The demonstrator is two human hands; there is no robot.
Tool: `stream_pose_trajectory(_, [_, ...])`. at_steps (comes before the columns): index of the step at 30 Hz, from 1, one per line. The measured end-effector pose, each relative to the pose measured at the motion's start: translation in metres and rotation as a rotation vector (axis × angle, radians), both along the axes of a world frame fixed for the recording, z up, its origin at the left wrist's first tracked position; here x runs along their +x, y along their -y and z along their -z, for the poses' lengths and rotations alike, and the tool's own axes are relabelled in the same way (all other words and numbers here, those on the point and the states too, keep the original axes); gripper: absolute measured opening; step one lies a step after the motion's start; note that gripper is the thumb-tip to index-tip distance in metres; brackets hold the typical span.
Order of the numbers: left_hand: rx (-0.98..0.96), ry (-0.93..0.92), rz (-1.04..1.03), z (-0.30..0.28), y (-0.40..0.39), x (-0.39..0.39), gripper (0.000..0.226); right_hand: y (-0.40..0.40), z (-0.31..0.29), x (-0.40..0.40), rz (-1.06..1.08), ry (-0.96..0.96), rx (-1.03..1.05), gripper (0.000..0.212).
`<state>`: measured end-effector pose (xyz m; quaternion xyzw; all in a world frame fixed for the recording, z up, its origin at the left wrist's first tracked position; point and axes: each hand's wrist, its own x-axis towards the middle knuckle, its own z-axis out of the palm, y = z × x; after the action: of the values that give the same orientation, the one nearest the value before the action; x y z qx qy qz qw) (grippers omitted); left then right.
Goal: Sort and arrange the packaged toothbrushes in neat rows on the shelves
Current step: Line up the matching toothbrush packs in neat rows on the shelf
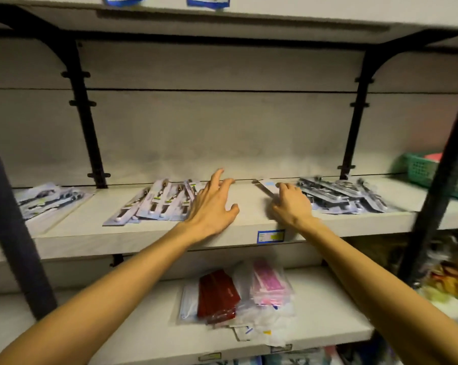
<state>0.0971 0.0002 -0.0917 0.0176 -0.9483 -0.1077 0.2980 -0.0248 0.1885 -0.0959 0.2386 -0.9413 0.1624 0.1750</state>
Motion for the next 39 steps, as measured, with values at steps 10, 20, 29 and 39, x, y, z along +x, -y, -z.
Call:
stream_pose_trajectory(10, [0.128,0.078,0.05,0.009,-0.028,-0.084,0.04,-0.023,-0.005,-0.037,-0.145,0.145,-0.345,0.033])
stream_pose_trajectory(20, [0.32,0.068,0.097,0.004,-0.006,-0.123,0.042,-0.024,0.001,-0.059,-0.174,0.559,-0.972,0.026])
stream_pose_trajectory(29, [0.284,0.277,0.167,0.016,-0.032,-0.155,0.054,-0.041,-0.009,-0.068,-0.101,0.179,-0.514,0.036])
stream_pose_trajectory(39, [0.185,0.291,0.157,0.012,-0.078,-0.196,0.033,-0.146,-0.036,-0.142,0.342,0.204,-0.103,0.053])
